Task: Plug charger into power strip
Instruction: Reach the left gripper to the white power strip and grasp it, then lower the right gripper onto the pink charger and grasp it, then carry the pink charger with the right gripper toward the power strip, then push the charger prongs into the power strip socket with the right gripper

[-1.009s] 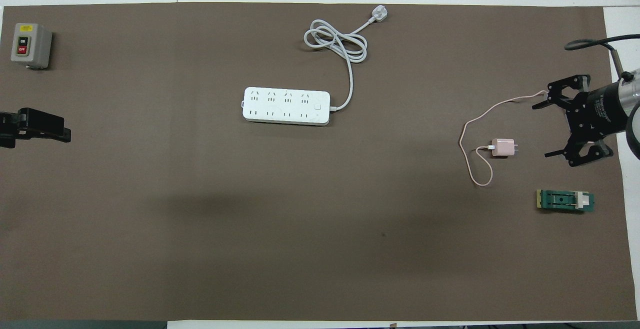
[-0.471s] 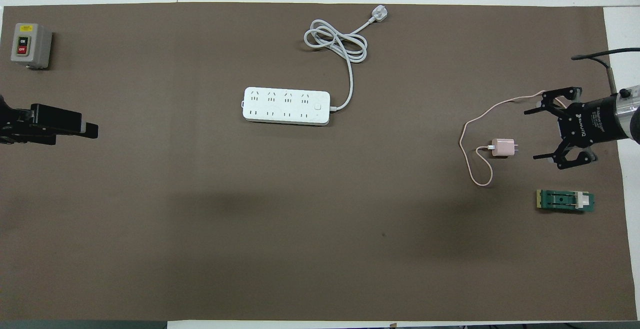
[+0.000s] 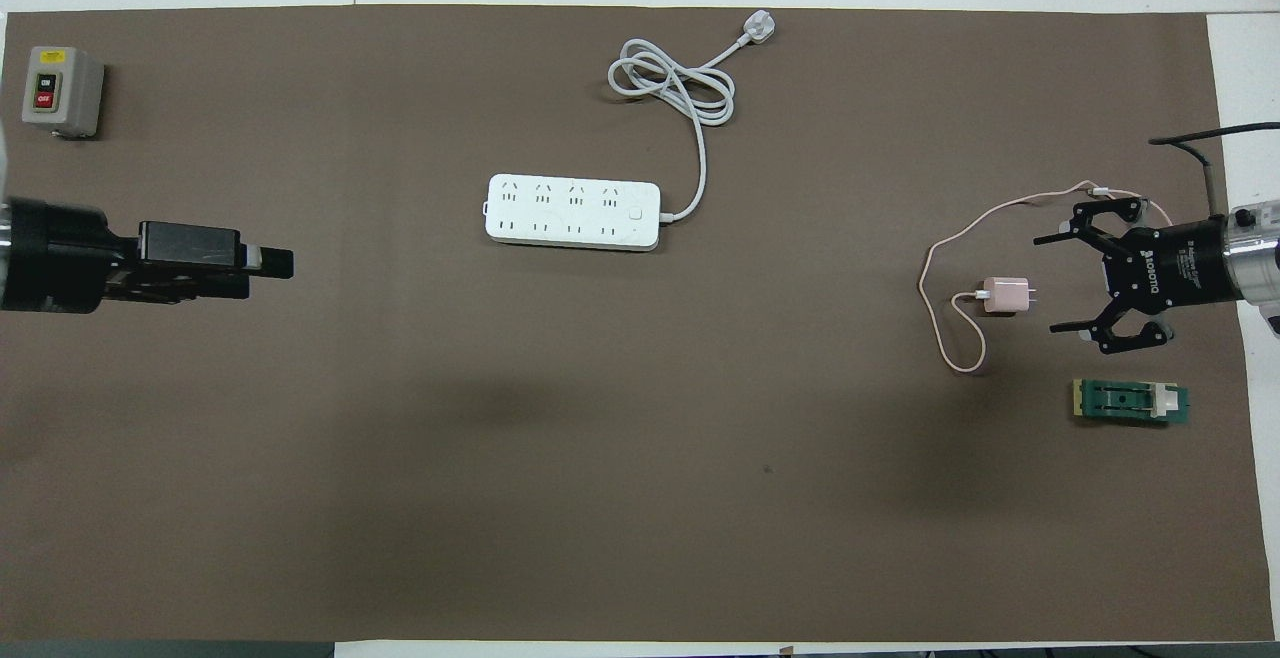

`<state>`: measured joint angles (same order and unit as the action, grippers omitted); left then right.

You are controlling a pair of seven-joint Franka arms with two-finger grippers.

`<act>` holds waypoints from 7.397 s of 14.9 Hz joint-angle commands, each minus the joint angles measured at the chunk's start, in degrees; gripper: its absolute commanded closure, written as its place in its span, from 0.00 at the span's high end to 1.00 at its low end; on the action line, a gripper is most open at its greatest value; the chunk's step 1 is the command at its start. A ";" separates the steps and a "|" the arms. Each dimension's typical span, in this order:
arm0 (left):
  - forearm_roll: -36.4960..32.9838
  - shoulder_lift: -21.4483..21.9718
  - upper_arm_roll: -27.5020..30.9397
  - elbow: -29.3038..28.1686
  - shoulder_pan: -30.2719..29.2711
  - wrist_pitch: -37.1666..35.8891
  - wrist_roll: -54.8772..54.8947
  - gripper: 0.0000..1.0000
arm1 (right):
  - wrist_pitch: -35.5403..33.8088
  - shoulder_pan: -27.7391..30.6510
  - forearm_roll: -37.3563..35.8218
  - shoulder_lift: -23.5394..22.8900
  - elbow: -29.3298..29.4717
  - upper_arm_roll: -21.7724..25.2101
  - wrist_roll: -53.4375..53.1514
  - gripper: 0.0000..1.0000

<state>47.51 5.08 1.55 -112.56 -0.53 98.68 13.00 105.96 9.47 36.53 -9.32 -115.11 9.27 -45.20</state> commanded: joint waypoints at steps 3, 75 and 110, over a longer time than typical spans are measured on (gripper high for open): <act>21.61 -7.36 -0.40 -3.02 2.19 4.24 10.10 1.00 | -0.40 3.70 6.08 -5.52 -0.46 -0.48 4.24 1.00; 62.80 -22.93 -1.28 -5.75 20.31 7.58 33.84 1.00 | 16.10 -34.34 12.95 1.59 4.55 -1.10 -36.79 0.00; 62.80 -21.26 -1.28 -5.31 22.77 8.81 36.13 0.98 | 28.25 -41.99 23.94 0.71 4.46 -1.27 -33.91 0.00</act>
<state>109.22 -16.73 -0.03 -117.65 21.90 106.83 48.59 133.83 -31.92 59.29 -9.50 -109.46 8.11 -81.54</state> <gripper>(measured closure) 0.000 0.520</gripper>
